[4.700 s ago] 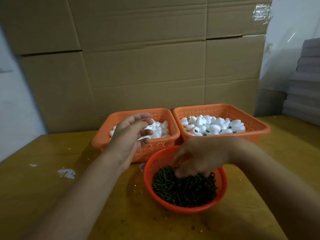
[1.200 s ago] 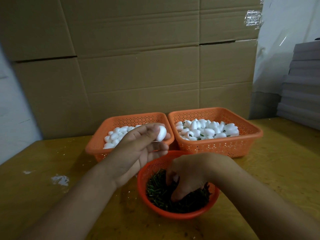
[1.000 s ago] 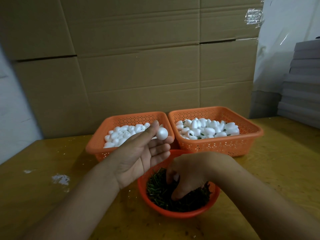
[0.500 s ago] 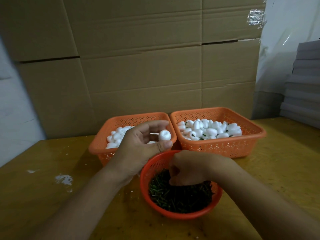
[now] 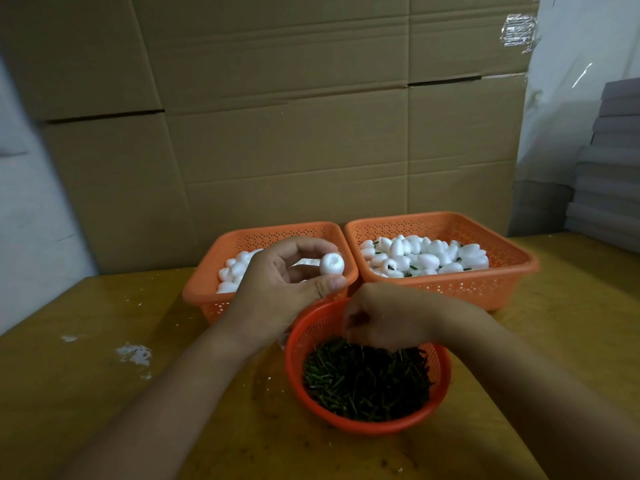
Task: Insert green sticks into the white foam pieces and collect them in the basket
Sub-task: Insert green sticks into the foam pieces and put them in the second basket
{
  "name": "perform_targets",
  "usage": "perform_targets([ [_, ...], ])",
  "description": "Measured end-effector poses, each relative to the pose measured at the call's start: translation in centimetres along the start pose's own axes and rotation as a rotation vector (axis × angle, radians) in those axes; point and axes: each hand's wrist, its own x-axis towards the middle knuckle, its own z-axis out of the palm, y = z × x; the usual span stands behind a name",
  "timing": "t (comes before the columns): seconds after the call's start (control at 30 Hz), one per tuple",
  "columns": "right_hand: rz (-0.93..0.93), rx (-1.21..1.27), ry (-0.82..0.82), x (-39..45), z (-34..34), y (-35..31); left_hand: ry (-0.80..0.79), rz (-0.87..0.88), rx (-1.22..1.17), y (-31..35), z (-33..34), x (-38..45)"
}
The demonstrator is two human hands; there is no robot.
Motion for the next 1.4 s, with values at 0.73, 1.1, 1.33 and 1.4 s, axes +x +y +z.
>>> perform_targets([
  [0.73,-0.048,0.562,0.082,-0.8,-0.8,-1.1,0.025,-0.037,0.048,-1.0,-1.3,0.2],
  [1.1,0.032,0.573,0.066,-0.7,-0.3,-1.6,-0.02,-0.052,0.011,-1.3,-1.4,0.1],
  [1.33,-0.023,0.691,0.151,-0.7,-0.4,-1.1,0.0,-0.052,0.03,-1.2,-1.7,0.1],
  [1.4,-0.026,0.709,0.175,-0.5,-0.3,-1.1,0.012,-0.058,0.03,-1.1,-1.6,0.1],
])
